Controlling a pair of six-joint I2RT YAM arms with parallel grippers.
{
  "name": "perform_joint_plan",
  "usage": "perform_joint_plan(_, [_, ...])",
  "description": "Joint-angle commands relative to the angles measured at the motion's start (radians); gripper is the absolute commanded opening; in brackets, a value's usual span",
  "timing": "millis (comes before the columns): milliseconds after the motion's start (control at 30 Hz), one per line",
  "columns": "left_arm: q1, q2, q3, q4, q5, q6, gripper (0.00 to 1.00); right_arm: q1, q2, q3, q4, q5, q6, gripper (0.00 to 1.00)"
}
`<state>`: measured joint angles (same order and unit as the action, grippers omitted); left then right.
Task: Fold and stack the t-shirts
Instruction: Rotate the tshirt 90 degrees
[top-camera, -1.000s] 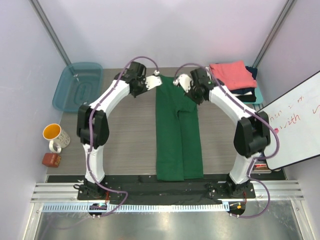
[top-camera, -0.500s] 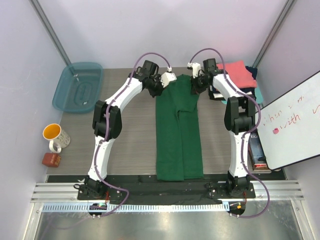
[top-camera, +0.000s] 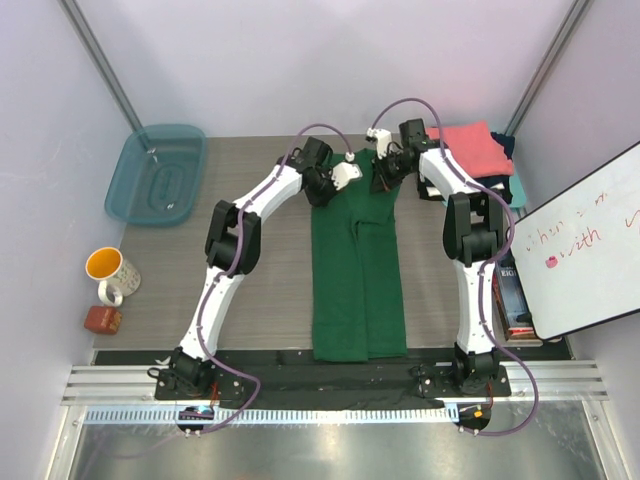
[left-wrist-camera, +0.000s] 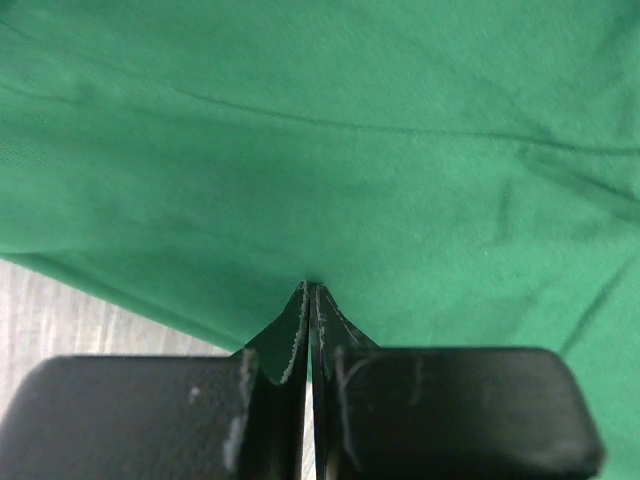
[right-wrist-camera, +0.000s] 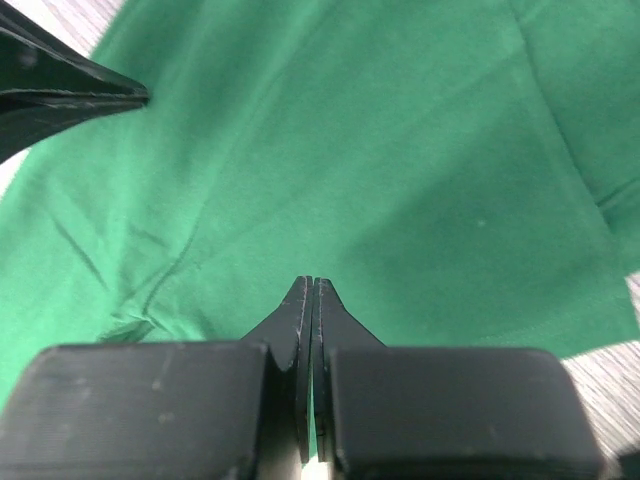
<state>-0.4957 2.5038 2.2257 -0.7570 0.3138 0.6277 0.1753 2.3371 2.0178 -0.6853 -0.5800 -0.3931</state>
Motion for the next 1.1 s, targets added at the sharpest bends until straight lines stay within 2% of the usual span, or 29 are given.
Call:
perform_joint_plan(0, [-0.017,0.009,0.043,0.047,-0.099,-0.019,0.00,-0.003,0.001,0.033,-0.003,0.054,-0.052,0.01])
perform_joint_plan(167, [-0.018,0.017,0.040,0.085,-0.146,-0.036,0.00,-0.005,0.053,0.039,0.026,0.201,-0.121,0.01])
perform_joint_plan(433, [-0.020,0.012,0.006,0.119,-0.214,-0.040,0.00,-0.005,0.201,0.151,0.127,0.296,-0.089,0.01])
perform_joint_plan(533, [-0.024,0.010,-0.035,0.186,-0.306,-0.040,0.00,-0.005,0.220,0.165,0.190,0.336,-0.067,0.01])
perform_joint_plan(667, [-0.040,0.029,-0.098,0.329,-0.508,0.001,0.00,-0.005,0.235,0.162,0.268,0.373,-0.069,0.01])
perform_joint_plan(833, [-0.058,0.084,-0.075,0.479,-0.649,0.064,0.00,-0.003,0.246,0.162,0.355,0.411,-0.052,0.01])
perform_joint_plan(1067, [-0.073,0.148,-0.057,0.661,-0.798,0.142,0.00,-0.003,0.174,0.013,0.527,0.450,-0.007,0.01])
